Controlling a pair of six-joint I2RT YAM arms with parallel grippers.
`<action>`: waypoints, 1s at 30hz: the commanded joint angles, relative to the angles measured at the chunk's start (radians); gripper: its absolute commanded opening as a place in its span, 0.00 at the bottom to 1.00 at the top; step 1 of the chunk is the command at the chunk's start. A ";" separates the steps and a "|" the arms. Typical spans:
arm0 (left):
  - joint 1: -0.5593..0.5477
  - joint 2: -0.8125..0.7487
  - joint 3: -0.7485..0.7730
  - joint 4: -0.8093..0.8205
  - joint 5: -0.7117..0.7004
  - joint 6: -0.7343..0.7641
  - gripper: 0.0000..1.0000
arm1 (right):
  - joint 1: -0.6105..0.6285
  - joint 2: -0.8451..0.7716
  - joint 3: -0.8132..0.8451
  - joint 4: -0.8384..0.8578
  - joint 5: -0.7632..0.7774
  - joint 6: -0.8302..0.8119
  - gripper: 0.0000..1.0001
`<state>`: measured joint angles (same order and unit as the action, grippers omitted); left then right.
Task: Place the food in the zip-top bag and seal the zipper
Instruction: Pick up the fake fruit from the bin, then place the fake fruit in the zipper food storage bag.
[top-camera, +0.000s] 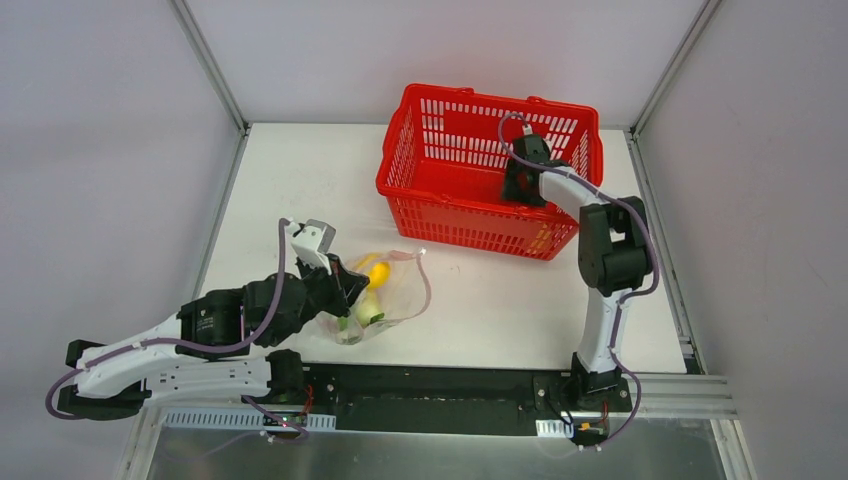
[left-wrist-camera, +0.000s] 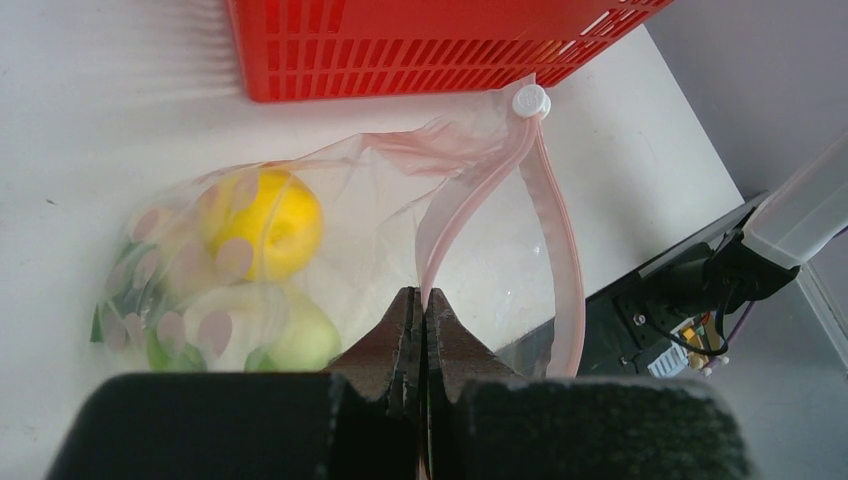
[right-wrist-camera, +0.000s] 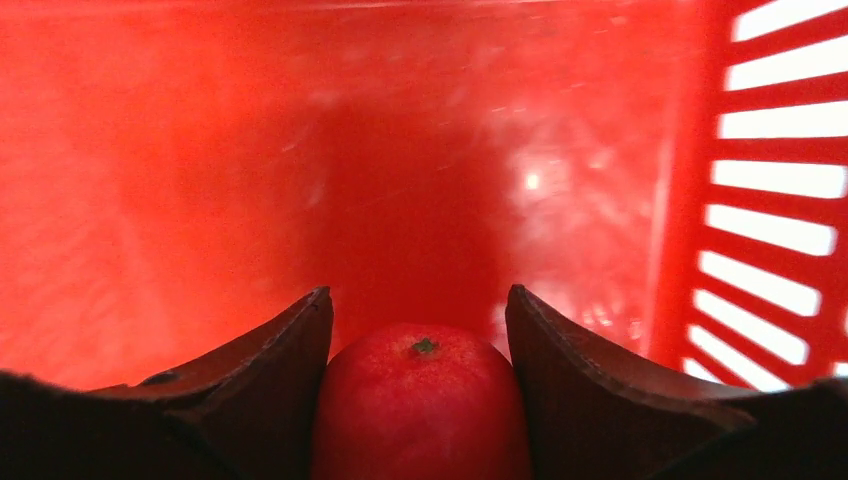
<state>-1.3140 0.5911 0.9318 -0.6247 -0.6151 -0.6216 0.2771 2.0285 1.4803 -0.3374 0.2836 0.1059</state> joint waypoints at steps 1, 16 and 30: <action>0.005 0.010 -0.010 0.045 -0.004 -0.014 0.00 | 0.008 -0.147 0.006 0.014 -0.264 0.007 0.35; 0.006 0.094 0.016 0.078 0.023 -0.013 0.00 | 0.009 -0.486 -0.037 0.059 -0.518 0.078 0.37; 0.006 0.181 0.034 0.201 0.074 0.016 0.00 | 0.009 -0.754 -0.161 0.199 -0.892 0.271 0.38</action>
<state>-1.3136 0.7494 0.9268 -0.5137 -0.5610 -0.6262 0.2829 1.3754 1.3735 -0.2527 -0.4286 0.2764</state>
